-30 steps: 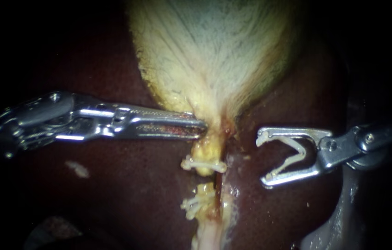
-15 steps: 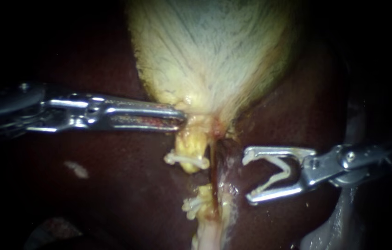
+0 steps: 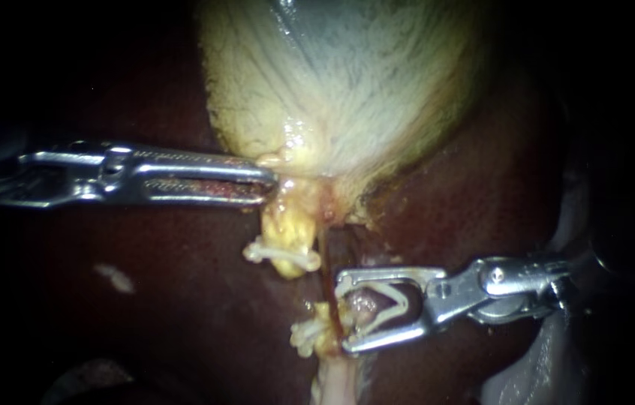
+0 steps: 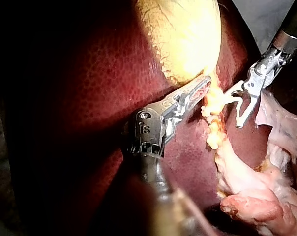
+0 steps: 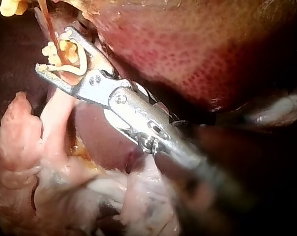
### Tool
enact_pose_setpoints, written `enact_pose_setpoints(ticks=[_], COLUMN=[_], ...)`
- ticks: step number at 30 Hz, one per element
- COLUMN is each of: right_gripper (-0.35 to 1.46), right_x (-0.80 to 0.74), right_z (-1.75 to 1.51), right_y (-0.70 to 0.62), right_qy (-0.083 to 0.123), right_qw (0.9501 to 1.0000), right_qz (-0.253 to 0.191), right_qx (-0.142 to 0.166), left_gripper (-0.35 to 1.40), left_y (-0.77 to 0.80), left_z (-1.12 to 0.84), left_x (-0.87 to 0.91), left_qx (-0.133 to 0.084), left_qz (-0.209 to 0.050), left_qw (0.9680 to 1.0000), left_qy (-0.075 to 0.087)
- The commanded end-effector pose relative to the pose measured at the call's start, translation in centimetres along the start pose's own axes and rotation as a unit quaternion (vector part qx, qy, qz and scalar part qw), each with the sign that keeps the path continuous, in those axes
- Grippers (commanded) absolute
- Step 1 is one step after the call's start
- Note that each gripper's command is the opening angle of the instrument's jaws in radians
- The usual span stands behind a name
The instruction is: Clipping first clip right tube
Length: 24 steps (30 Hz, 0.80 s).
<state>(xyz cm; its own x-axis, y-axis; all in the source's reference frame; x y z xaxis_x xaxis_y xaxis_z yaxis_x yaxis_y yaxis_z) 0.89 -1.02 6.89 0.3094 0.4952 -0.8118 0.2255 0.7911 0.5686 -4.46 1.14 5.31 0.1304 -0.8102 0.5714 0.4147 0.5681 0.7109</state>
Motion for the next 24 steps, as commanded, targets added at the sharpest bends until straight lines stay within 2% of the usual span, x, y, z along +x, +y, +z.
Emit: enact_pose_setpoints(ticks=[1, 6, 15, 18, 24], right_gripper=[0.56, 0.56, 0.51, 0.49, 0.44], right_x=[0.00, -0.01, -0.02, -0.07, -0.18], right_z=[0.03, 0.18, 0.29, 0.30, 0.30], right_y=[0.00, -0.02, -0.19, -0.20, -0.22], right_qy=[0.000, -0.001, -0.004, -0.006, -0.025], right_qw=[1.0000, 1.0000, 0.9999, 0.9997, 0.9993], right_qz=[0.000, -0.002, 0.003, 0.016, 0.025], right_qx=[-0.001, -0.001, 0.012, 0.015, 0.014], left_gripper=[-0.35, -0.35, -0.35, -0.35, -0.35], left_y=[0.00, 0.00, 0.01, 0.02, 0.03], left_z=[0.00, 0.01, 0.02, 0.02, 0.02], left_x=[0.00, 0.00, 0.01, 0.01, 0.02], left_qx=[-0.001, -0.001, -0.001, -0.001, -0.001], left_qz=[0.000, 0.000, 0.000, 0.000, 0.001], left_qw=[1.0000, 1.0000, 1.0000, 1.0000, 1.0000], left_qy=[0.000, 0.000, 0.000, 0.000, 0.000])
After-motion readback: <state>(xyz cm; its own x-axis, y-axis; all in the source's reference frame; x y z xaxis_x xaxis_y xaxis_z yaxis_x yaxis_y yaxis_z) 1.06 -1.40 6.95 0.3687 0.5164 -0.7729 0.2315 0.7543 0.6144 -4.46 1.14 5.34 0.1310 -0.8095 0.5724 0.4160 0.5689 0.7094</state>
